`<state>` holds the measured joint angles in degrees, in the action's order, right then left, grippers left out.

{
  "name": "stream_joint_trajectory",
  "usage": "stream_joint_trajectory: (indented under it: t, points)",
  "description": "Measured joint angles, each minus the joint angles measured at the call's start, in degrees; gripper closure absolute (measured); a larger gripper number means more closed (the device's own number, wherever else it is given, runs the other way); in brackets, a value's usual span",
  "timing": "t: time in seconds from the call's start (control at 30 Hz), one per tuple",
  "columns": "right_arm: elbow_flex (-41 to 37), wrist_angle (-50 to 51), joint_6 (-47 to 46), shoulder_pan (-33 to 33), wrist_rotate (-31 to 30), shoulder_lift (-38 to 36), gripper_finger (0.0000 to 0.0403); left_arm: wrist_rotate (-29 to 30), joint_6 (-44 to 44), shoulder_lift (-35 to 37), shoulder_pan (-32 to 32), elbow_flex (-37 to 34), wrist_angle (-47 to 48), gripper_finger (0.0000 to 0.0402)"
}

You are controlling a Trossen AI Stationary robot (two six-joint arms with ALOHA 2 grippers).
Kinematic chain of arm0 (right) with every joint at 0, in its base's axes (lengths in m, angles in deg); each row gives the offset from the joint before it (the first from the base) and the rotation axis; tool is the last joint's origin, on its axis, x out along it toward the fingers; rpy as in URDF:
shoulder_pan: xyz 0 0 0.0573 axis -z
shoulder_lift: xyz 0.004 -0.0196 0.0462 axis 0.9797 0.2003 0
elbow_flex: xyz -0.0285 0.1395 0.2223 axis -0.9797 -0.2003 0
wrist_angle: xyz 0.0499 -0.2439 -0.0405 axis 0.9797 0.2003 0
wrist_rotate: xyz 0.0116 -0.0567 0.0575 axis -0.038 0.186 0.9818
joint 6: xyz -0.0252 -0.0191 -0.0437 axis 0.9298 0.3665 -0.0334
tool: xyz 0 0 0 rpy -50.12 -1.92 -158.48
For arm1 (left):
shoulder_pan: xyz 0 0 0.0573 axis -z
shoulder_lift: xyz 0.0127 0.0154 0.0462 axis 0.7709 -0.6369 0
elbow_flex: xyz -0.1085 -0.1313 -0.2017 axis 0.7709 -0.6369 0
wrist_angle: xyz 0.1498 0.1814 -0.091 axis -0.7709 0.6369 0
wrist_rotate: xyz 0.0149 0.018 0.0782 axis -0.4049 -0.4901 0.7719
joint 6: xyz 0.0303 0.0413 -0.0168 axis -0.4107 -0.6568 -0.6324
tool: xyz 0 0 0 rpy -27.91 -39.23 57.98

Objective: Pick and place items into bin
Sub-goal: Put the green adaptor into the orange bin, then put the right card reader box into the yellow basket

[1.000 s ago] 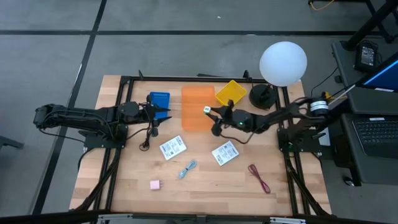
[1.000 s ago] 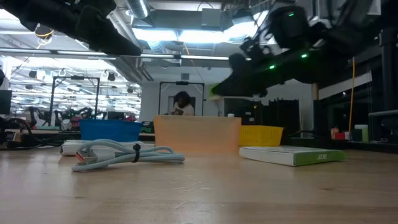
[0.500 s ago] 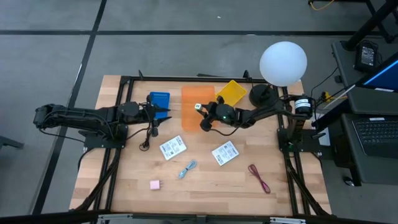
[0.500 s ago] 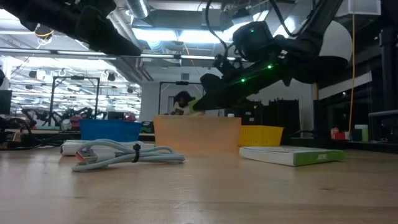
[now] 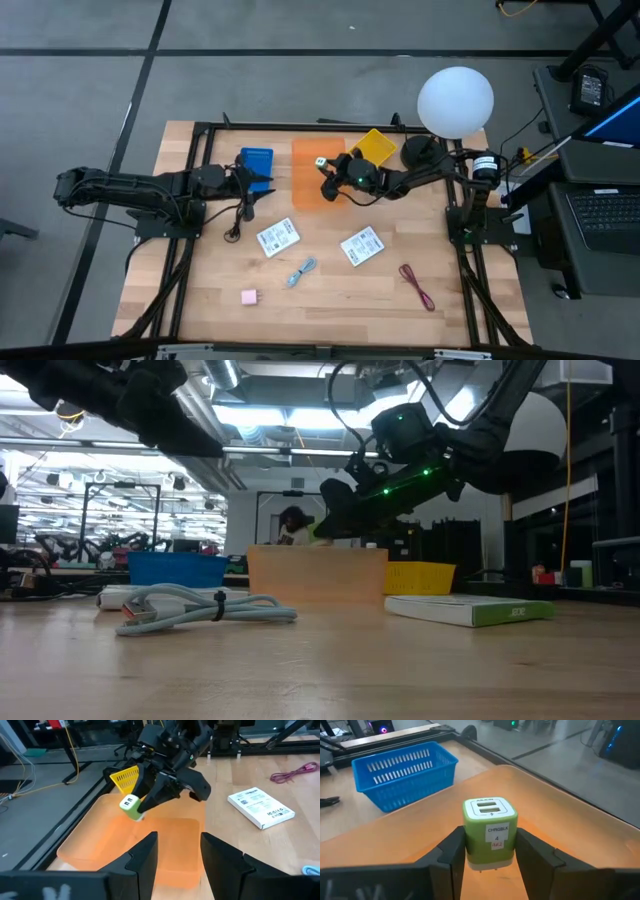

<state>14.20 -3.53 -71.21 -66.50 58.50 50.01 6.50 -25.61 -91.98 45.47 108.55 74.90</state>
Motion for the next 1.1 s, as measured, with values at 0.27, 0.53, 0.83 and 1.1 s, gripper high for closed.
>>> stream_joint_trajectory:
  t: [0.27,0.53,0.83,1.1]
  points:
    - [0.0,0.11,-1.19,-0.05,0.01,0.0,0.0261,-0.03,0.23,0.0,0.0,0.0,1.98,0.0258]
    - [0.0,0.47,0.32,-0.05,0.03,0.0,0.0248,-0.04,0.24,-0.01,0.0,0.0,1.98,0.0258]
    - [0.0,0.03,2.1,0.11,0.03,-0.31,0.0168,-0.04,0.39,0.0,0.0,0.0,2.01,0.0258]
    - [-0.02,0.79,7.57,-3.59,0.05,-6.36,0.0162,-0.07,0.39,-0.01,0.0,0.0,2.53,0.0258]
